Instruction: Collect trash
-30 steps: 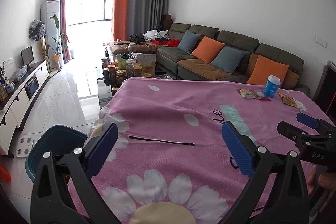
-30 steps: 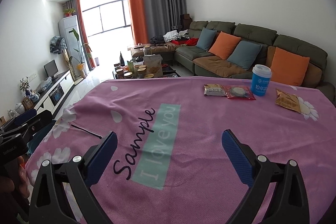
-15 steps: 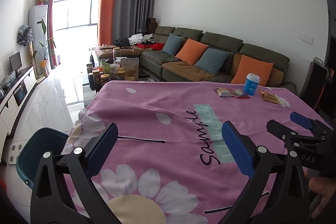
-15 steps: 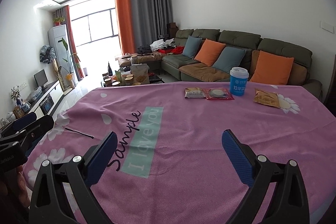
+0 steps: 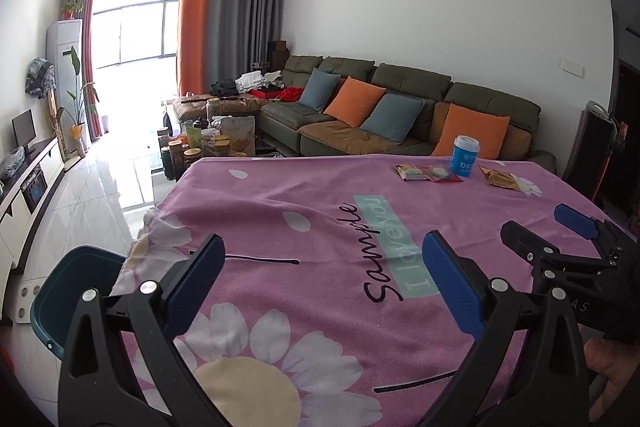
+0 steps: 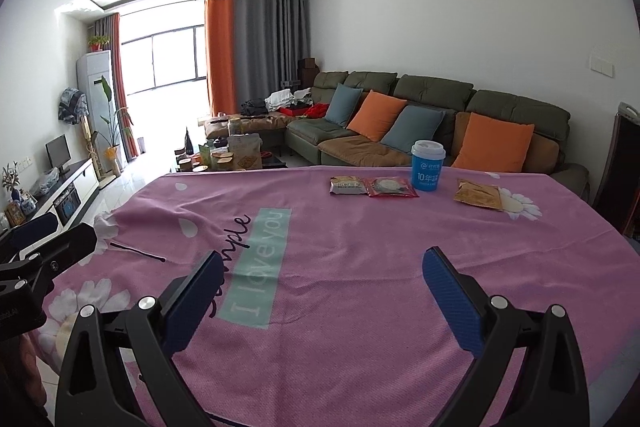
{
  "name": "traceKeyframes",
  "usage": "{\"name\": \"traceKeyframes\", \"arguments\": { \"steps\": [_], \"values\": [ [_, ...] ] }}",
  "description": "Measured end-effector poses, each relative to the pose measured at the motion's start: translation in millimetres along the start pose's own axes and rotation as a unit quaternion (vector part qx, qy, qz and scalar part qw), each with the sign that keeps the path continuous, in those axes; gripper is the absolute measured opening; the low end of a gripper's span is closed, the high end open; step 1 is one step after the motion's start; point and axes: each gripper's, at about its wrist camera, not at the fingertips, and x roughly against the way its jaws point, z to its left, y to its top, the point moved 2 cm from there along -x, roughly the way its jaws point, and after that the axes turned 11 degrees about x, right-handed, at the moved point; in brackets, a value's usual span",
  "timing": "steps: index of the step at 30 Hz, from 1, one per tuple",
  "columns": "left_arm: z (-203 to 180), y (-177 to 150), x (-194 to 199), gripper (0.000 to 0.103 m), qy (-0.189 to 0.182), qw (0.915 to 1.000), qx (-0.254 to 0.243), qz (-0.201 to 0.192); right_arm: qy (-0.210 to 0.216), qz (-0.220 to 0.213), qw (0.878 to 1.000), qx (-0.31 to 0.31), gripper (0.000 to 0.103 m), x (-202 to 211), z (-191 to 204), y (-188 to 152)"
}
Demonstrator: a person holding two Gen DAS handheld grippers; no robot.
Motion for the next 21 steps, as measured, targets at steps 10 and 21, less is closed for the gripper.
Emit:
{"name": "traceKeyframes", "arguments": {
  "steps": [10, 21],
  "values": [
    [0, -7, 20, 0.097, -0.014, 0.9993, -0.002, -0.035, -0.029, -0.051, 0.998, 0.002, 0.096, 24, -3, 2],
    [1, -14, 60, 0.097, -0.031, 0.9927, 0.007, -0.116, -0.052, -0.119, 0.992, 0.008, 0.096, 53, 2, 1]
  ]
}}
